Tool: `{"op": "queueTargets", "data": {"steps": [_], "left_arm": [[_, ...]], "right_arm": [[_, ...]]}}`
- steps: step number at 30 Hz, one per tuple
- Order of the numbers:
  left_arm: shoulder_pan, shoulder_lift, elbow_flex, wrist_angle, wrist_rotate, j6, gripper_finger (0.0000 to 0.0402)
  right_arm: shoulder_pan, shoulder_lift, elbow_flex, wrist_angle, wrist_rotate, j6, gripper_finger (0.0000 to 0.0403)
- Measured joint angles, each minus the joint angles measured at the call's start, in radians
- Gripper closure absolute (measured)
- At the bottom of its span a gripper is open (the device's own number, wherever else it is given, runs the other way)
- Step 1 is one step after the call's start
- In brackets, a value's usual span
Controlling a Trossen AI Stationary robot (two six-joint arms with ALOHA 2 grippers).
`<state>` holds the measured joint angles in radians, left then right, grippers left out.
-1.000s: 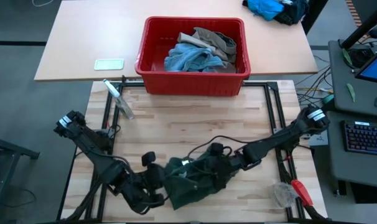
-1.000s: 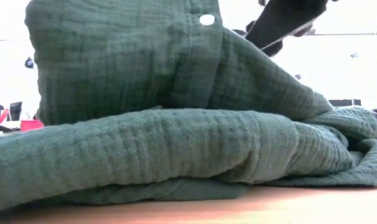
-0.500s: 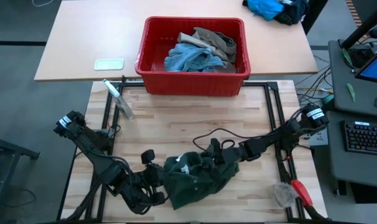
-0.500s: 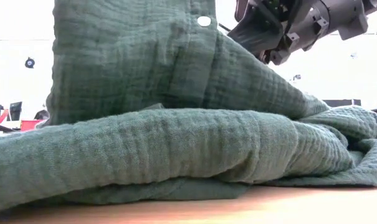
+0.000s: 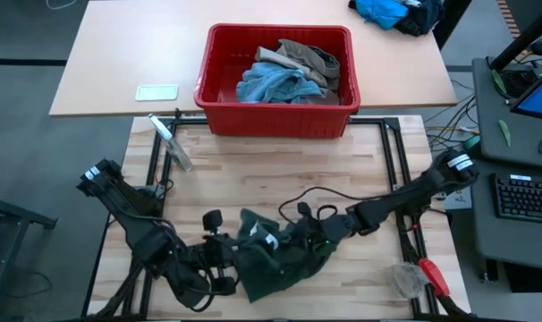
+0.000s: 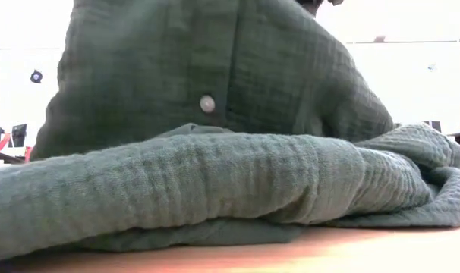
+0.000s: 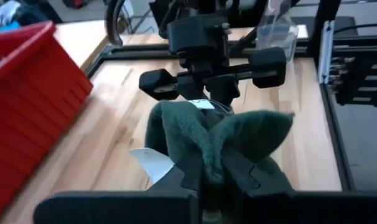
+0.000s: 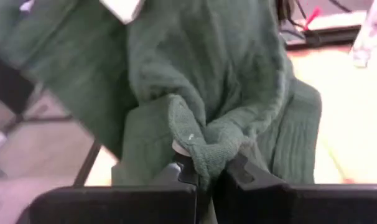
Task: Fold Laundry from Bin
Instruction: Fold the green polo shirt
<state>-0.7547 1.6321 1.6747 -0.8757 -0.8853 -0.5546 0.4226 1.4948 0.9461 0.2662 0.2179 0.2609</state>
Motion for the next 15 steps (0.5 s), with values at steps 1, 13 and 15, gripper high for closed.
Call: {"op": "queueTargets", "data": {"steps": [1, 13, 15], "left_arm": [[0.0, 0.0, 0.012, -0.001, -0.007, 0.017, 0.0395], [0.074, -0.001, 0.069, -0.208, -0.158, 0.077, 0.0395], [0.12, -0.002, 0.055, -0.218, -0.134, 0.075, 0.0396]], "right_arm": [[0.013, -0.009, 0.027, -0.052, 0.017, -0.022, 0.0392], [0.103, -0.041, 0.359, -0.731, 0.588, -0.078, 0.0393], [0.077, -0.035, 0.367, -0.772, 0.652, -0.068, 0.0393]]}}
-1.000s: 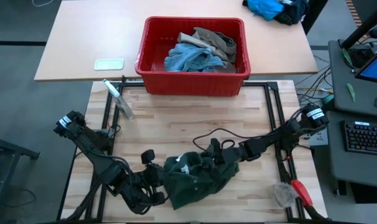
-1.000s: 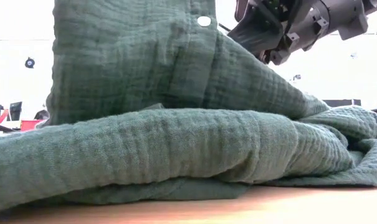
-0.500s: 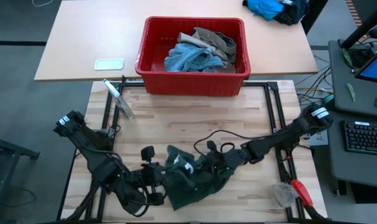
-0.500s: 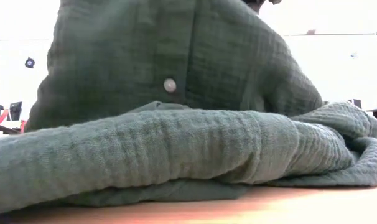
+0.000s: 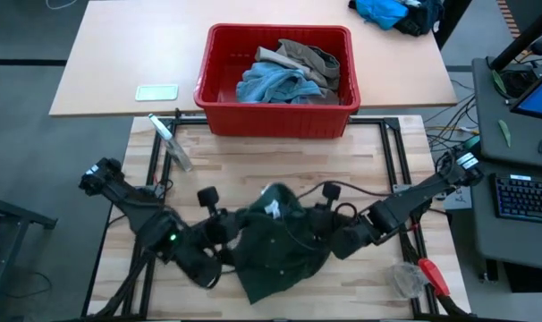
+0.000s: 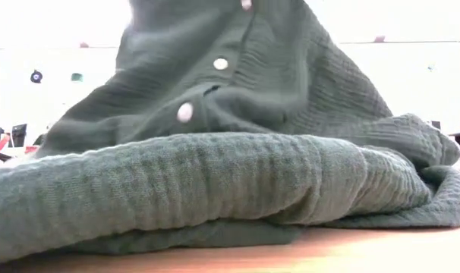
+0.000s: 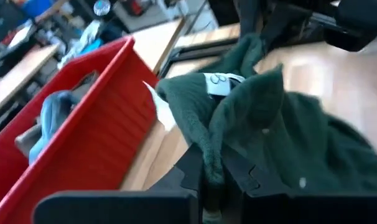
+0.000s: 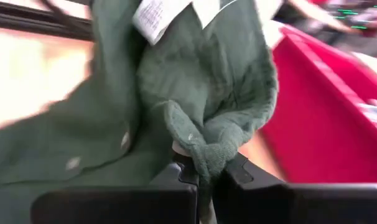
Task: Fold Laundry from Bin
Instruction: Fold the green polo shirt
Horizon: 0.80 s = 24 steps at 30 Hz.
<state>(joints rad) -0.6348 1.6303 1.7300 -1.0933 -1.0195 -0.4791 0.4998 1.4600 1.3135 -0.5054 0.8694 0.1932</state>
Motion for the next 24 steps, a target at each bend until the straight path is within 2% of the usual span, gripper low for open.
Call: {"op": "queueTargets", "data": {"steps": [6, 11, 15, 21, 24], "left_arm": [[0.167, -0.001, -0.089, -0.024, 0.015, 0.053, 0.0398], [0.339, -0.011, -0.168, -0.066, 0.015, 0.056, 0.0399], [0.446, -0.035, -0.222, -0.039, 0.017, 0.119, 0.0399], [0.564, -0.042, -0.257, 0.027, 0.113, 0.194, 0.0398], [0.604, -0.042, -0.284, 0.084, 0.124, 0.206, 0.0388]], "right_arm": [[-0.14, 0.029, -0.04, -0.02, 0.024, 0.01, 0.0393], [-0.276, 0.052, -0.127, -0.016, 0.021, 0.044, 0.0393], [-0.36, 0.051, -0.181, 0.001, 0.021, 0.095, 0.0393], [-0.41, 0.049, -0.224, 0.111, 0.021, 0.095, 0.0381], [-0.415, 0.049, -0.227, 0.129, 0.016, 0.09, 0.037]]}}
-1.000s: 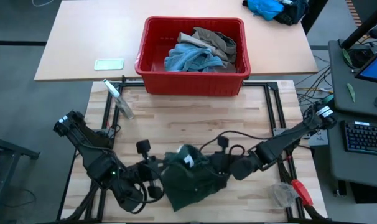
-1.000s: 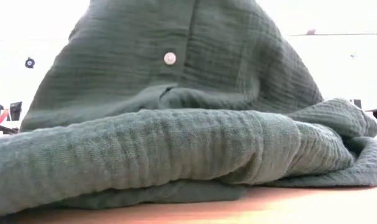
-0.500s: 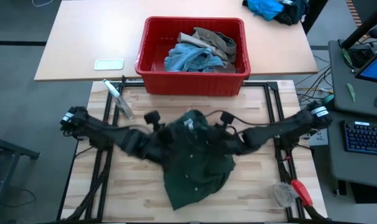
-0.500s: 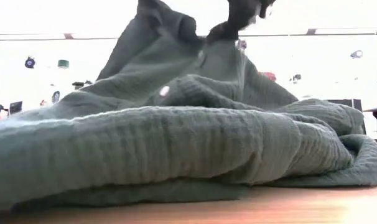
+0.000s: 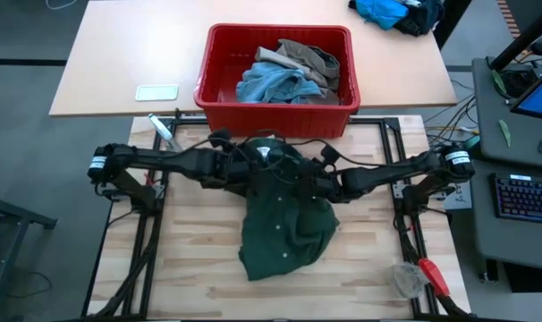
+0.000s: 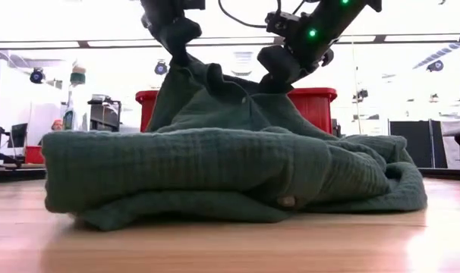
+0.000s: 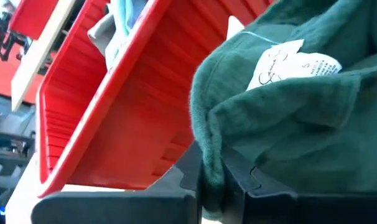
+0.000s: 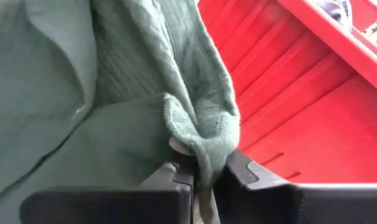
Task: Fold Laundry from Bin
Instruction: Fold the green polo shirt
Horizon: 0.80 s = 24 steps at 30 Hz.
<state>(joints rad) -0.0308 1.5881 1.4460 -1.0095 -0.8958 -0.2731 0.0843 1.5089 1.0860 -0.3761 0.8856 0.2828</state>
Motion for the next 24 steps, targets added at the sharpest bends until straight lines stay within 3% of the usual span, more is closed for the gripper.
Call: {"op": "queueTargets", "data": {"steps": [5, 11, 16, 20, 24], "left_arm": [[0.043, 0.001, -0.008, -0.001, 0.044, 0.011, 0.0347], [0.05, 0.001, 0.0, -0.006, 0.16, 0.011, 0.0287], [0.05, 0.001, 0.0, -0.039, 0.181, -0.009, 0.0241], [0.042, -0.001, 0.0, -0.083, 0.192, -0.07, 0.0216], [-0.008, -0.001, -0.005, -0.145, 0.317, -0.168, 0.0203]], "right_arm": [[0.0, -0.002, 0.005, -0.008, -0.021, 0.014, 0.0326], [0.001, -0.033, 0.005, -0.016, -0.196, 0.116, 0.0244], [0.037, -0.072, 0.005, -0.016, -0.24, 0.123, 0.0187], [0.091, -0.091, 0.006, -0.021, -0.244, 0.13, 0.0157], [0.15, -0.095, 0.002, -0.044, -0.321, 0.173, 0.0142]]}}
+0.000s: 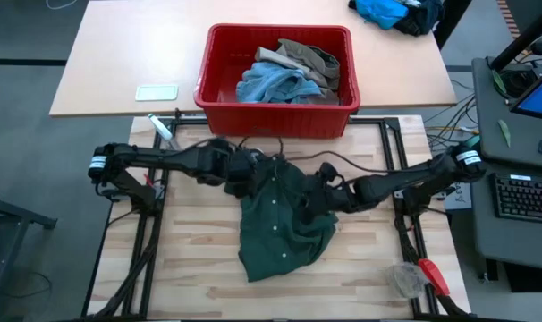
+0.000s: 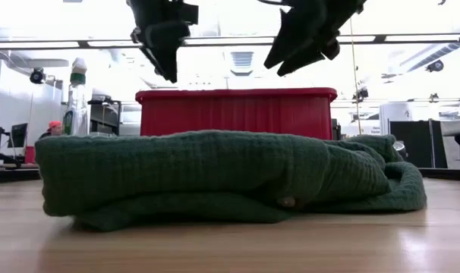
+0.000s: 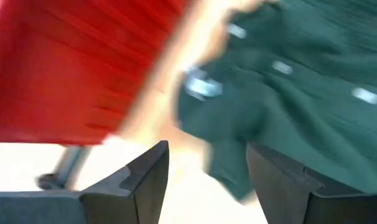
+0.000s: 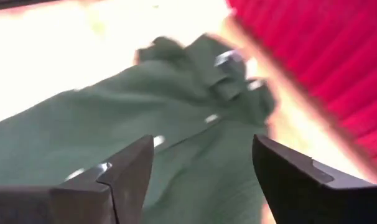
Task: Fold Laundry from Bin
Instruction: Fold the green polo shirt
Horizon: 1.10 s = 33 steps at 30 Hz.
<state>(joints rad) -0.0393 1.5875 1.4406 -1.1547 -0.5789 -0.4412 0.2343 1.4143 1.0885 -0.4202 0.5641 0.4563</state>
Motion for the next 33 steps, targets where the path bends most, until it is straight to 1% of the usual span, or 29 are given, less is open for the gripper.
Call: {"op": "queueTargets", "data": {"steps": [2, 4, 7, 11, 14, 17, 20, 23, 25, 29, 33], "left_arm": [[-0.043, -0.001, -0.022, 0.008, 0.065, -0.037, 0.0202], [-0.096, -0.001, -0.064, 0.045, 0.105, -0.053, 0.0202], [-0.175, -0.001, -0.148, 0.131, 0.115, -0.123, 0.0203], [-0.253, 0.0, -0.257, 0.227, 0.121, -0.309, 0.02], [-0.291, 0.0, -0.329, 0.306, 0.12, -0.43, 0.019], [-0.305, 0.0, -0.401, 0.44, 0.103, -0.491, 0.0177], [-0.302, 0.0, -0.47, 0.598, 0.09, -0.491, 0.0162], [-0.285, 0.0, -0.508, 0.687, 0.09, -0.484, 0.0151], [-0.276, 0.002, -0.525, 0.707, 0.088, -0.5, 0.0145], [-0.273, 0.014, -0.529, 0.705, 0.033, -0.542, 0.0142], [-0.273, 0.042, -0.529, 0.709, 0.001, -0.571, 0.0142]], "right_arm": [[0.025, 0.001, -0.017, -0.003, -0.027, 0.023, 0.0138], [0.047, 0.007, -0.039, -0.004, -0.039, 0.056, 0.0135], [0.066, 0.008, -0.093, -0.009, -0.058, 0.138, 0.0131], [0.067, 0.008, -0.17, -0.03, -0.138, 0.259, 0.0116], [0.065, 0.008, -0.22, -0.024, -0.15, 0.335, 0.0099], [0.04, 0.008, -0.257, -0.022, -0.138, 0.403, 0.008], [-0.004, 0.013, -0.277, -0.014, -0.083, 0.464, 0.0064], [-0.049, 0.023, -0.288, -0.016, -0.076, 0.469, 0.0054], [-0.072, 0.032, -0.29, -0.012, -0.075, 0.469, 0.0051], [-0.1, 0.072, -0.292, -0.009, -0.074, 0.466, 0.0052], [-0.106, 0.129, -0.293, 0.056, -0.093, 0.461, 0.006]]}}
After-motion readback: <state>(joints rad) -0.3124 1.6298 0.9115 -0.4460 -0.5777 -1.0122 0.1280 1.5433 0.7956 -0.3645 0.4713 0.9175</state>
